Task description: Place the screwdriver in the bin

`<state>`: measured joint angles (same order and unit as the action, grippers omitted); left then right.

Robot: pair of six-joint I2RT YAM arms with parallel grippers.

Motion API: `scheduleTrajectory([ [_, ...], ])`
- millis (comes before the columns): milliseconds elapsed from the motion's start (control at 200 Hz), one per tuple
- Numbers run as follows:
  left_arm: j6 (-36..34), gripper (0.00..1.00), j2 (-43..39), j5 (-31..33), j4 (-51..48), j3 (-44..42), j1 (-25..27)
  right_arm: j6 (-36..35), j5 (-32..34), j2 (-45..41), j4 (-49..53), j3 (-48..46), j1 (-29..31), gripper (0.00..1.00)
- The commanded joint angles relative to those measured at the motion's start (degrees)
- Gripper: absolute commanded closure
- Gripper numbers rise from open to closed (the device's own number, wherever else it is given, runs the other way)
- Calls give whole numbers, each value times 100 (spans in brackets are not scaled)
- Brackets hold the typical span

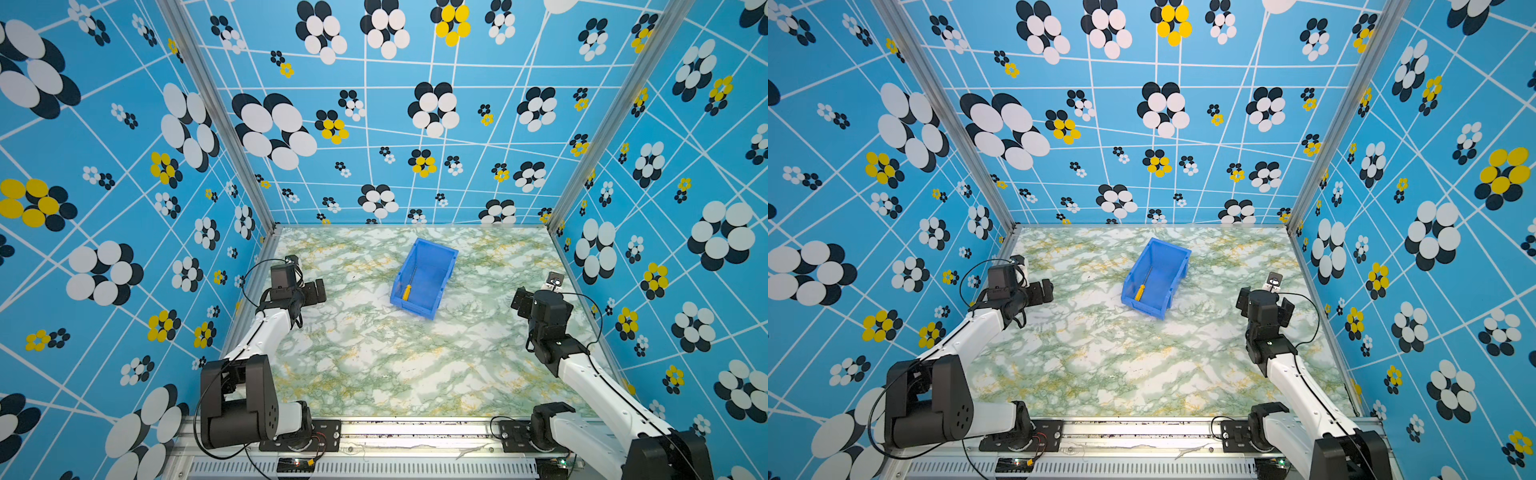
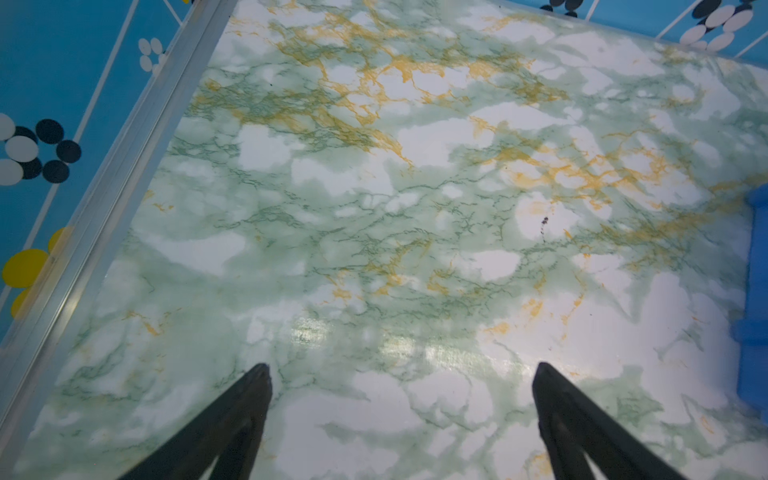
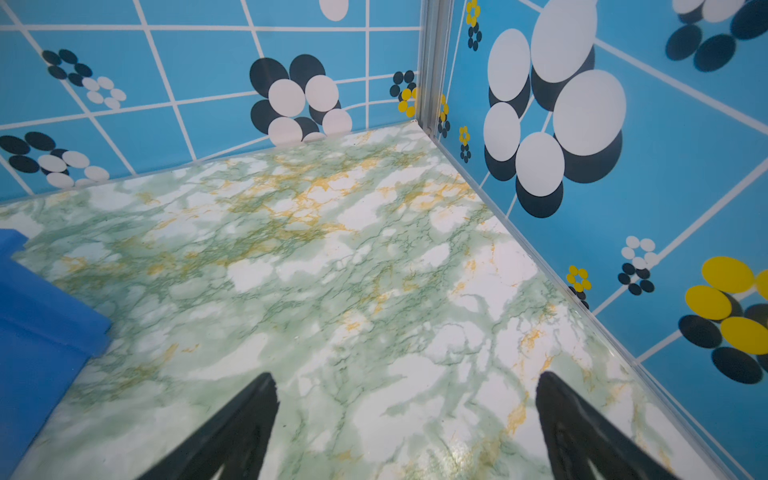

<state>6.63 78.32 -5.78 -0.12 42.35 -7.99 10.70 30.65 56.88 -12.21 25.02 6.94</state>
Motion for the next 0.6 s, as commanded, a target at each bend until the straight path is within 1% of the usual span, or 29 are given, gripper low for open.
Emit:
scheduleTrajectory([
  [0, 343, 1, 78, -174, 1287, -395, -86, -105, -243, 154, -1101, -214, -271, 1],
  [100, 380, 1, 130, -81, 2218, -780, -89, -253, -378, 361, -1349, -298, -367, 1],
  [215, 319, 1, 172, -102, 3367, -1300, -70, -359, -545, 527, -1864, -549, -395, 1],
  [250, 276, 1, 195, -199, 3468, -1367, -56, -355, -574, 576, -2001, -626, -395, 1],
  [395, 145, 1, 312, -237, 4351, -1861, 44, -266, -592, 870, -2660, -927, -398, 1],
  [600, -413, 1, 636, -148, 5907, -2568, 508, -397, -698, 1398, -3427, -1092, -404, 1],
])
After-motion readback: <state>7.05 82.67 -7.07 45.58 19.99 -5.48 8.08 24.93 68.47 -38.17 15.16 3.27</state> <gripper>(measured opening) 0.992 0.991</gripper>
